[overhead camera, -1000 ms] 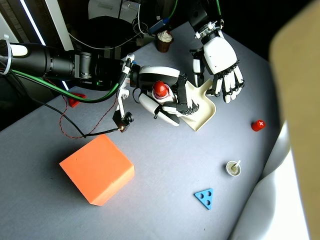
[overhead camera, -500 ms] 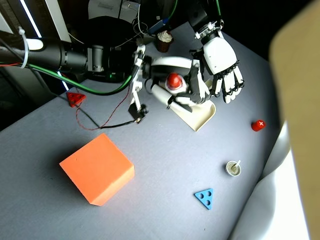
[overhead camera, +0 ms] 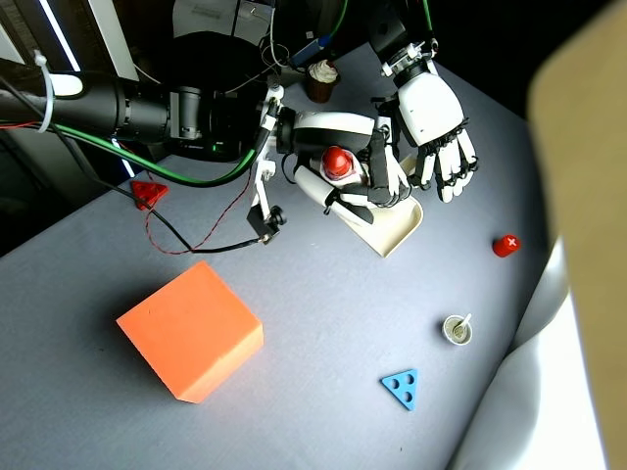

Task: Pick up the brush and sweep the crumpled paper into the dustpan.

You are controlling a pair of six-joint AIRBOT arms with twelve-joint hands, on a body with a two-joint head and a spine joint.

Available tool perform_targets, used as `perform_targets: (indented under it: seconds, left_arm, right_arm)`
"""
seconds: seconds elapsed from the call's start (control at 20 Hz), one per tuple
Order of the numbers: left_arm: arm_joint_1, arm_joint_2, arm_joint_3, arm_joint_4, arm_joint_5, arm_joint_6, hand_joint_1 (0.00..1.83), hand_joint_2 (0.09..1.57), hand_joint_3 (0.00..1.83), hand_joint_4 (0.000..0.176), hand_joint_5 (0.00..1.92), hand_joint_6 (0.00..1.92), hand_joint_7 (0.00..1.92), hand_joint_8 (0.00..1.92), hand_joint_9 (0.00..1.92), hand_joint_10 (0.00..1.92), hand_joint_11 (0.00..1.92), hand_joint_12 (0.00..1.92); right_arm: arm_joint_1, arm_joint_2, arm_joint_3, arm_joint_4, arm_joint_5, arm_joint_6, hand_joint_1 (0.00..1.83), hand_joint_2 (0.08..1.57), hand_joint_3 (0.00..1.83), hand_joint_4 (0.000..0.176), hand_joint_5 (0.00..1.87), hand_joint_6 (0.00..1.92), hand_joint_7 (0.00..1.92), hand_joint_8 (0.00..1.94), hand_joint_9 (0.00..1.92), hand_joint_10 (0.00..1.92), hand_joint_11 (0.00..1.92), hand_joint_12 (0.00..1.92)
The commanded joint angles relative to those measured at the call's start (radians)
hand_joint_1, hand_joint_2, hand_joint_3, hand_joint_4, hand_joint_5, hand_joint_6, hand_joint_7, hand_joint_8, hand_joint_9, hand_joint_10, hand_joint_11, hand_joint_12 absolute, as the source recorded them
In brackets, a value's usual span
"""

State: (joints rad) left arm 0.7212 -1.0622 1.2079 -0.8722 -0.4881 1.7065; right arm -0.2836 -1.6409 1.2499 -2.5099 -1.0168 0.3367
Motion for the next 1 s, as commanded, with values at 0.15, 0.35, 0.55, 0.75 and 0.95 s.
perform_targets:
  seconds: [0.15,0.35,0.55,0.75,0.95]
  left_arm:
    - [-0.009,0.005,-0.001,0.027,-0.098,0.002,1.09,1.14,0.00,0.000,0.93,1.05,0.39,0.00,0.33,0.00,0.05,0.73]
    - [-0.011,0.005,-0.003,0.027,-0.101,0.003,1.07,1.14,0.00,0.000,0.92,1.07,0.38,0.00,0.31,0.00,0.00,0.75]
    - [-0.011,0.008,-0.003,0.027,-0.102,0.003,1.08,1.14,0.00,0.000,0.93,1.06,0.40,0.00,0.34,0.00,0.05,0.72]
    - [-0.014,0.009,-0.003,0.027,-0.103,0.003,1.08,1.14,0.00,0.000,0.93,1.05,0.36,0.00,0.30,0.00,0.04,0.69]
    - [-0.014,0.012,-0.006,0.027,-0.102,0.003,1.06,1.07,0.00,0.000,0.83,0.15,0.29,0.00,0.21,0.00,0.00,0.62]
  right_arm:
    - [0.005,0.054,-0.037,-0.087,-0.129,-0.019,1.52,1.22,0.00,0.000,0.86,1.92,0.84,1.94,1.18,1.92,1.37,1.92]
    - [0.005,0.133,-0.116,-0.073,-0.131,-0.066,1.53,1.21,0.00,0.000,0.86,1.92,0.84,1.94,1.20,1.92,1.37,1.92]
    - [0.035,0.240,-0.231,0.055,-0.132,-0.140,1.52,1.21,0.00,0.000,0.87,1.92,0.83,1.94,1.18,1.92,1.35,1.92]
    - [0.047,0.341,-0.335,0.060,-0.126,-0.140,1.54,1.21,0.00,0.000,0.88,1.92,0.85,1.94,1.18,1.92,1.36,1.92]
    - [0.047,0.374,-0.374,0.060,-0.120,-0.167,1.52,1.22,0.00,0.000,0.87,1.92,0.85,1.94,1.18,1.92,1.36,1.92]
